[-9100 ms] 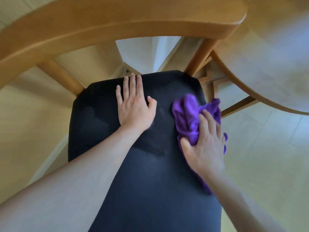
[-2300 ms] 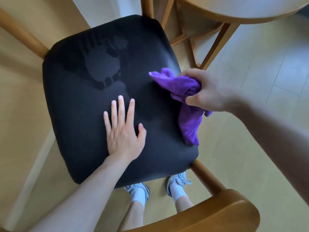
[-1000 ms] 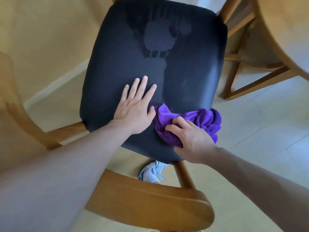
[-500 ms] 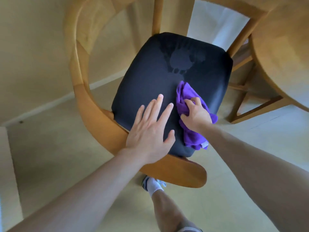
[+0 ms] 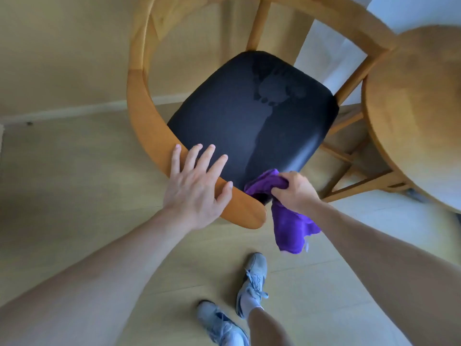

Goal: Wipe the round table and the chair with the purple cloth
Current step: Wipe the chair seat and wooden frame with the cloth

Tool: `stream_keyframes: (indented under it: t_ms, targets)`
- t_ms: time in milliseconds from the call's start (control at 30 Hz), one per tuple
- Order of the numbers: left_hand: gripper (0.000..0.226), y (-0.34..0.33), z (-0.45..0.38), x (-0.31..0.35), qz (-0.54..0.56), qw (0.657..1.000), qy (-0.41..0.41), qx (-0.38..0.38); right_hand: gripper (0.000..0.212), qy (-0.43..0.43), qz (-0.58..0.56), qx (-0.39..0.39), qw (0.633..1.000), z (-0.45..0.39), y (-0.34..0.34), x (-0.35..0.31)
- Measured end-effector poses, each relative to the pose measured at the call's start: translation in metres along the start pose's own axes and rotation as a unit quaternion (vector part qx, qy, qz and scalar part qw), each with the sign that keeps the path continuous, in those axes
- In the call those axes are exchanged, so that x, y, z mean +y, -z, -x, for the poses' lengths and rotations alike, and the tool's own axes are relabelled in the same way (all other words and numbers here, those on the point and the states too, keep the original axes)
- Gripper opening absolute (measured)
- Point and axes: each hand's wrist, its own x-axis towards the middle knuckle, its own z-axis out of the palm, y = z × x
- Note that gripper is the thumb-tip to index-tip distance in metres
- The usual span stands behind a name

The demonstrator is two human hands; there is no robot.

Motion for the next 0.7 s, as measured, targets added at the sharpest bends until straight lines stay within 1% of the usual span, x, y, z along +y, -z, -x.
stream_keyframes:
  t_ms: [67, 100, 133, 200, 267, 333, 367, 400, 500, 533, 600, 633, 667, 700]
  targets:
    - [0.064, -0.002, 0.001, 0.0, 0.003, 1.0, -0.002, 0.008, 0.033, -0.007, -0.09, 0.077, 0.993, -0.021, 0.02, -0.012]
    - [0.064, -0.002, 0.002, 0.001, 0.004, 1.0, 0.0, 0.009, 0.04, -0.001, -0.124, 0.096, 0.988, -0.036, 0.03, -0.021]
    - [0.064, -0.002, 0.001, 0.002, 0.009, 1.0, 0.011, 0.01, 0.045, 0.013, -0.145, 0.1, 0.984, -0.052, 0.036, -0.032]
    - [0.067, -0.002, -0.006, 0.013, 0.035, 0.997, 0.074, 0.005, 0.044, 0.041, -0.134, 0.06, 0.988, -0.08, 0.035, -0.052]
    - [0.071, -0.002, -0.014, 0.032, 0.041, 0.987, 0.153, 0.005, 0.042, 0.06, -0.05, -0.013, 0.997, -0.091, 0.012, -0.061]
    - [0.069, -0.002, -0.018, 0.044, 0.025, 0.98, 0.199, 0.013, 0.049, 0.089, 0.056, -0.093, 0.99, -0.082, -0.022, -0.059]
    - [0.066, -0.002, -0.02, 0.045, 0.018, 0.981, 0.192, 0.016, 0.051, 0.116, 0.101, -0.119, 0.981, -0.073, -0.035, -0.055]
    - [0.064, 0.0, -0.019, 0.044, 0.012, 0.986, 0.163, 0.014, 0.052, 0.148, 0.136, -0.146, 0.969, -0.062, -0.044, -0.048]
    - [0.053, 0.005, -0.017, 0.037, -0.007, 0.999, 0.032, -0.015, 0.045, 0.234, 0.214, -0.256, 0.913, -0.037, -0.049, -0.022]
    - [0.051, 0.007, -0.018, 0.036, -0.007, 1.0, 0.007, -0.026, 0.042, 0.252, 0.241, -0.278, 0.895, -0.031, -0.046, -0.014]
    - [0.051, 0.01, -0.02, 0.037, -0.005, 0.999, 0.002, -0.044, 0.035, 0.273, 0.271, -0.304, 0.872, -0.028, -0.038, -0.005]
    - [0.053, 0.01, -0.02, 0.037, -0.005, 0.999, 0.009, -0.052, 0.031, 0.272, 0.271, -0.314, 0.868, -0.03, -0.032, -0.004]
    - [0.054, 0.011, -0.02, 0.038, -0.005, 0.998, 0.017, -0.059, 0.028, 0.261, 0.254, -0.321, 0.874, -0.035, -0.025, -0.007]
    - [0.056, 0.011, -0.02, 0.039, -0.006, 0.998, 0.025, -0.064, 0.026, 0.242, 0.212, -0.315, 0.893, -0.042, -0.019, -0.01]
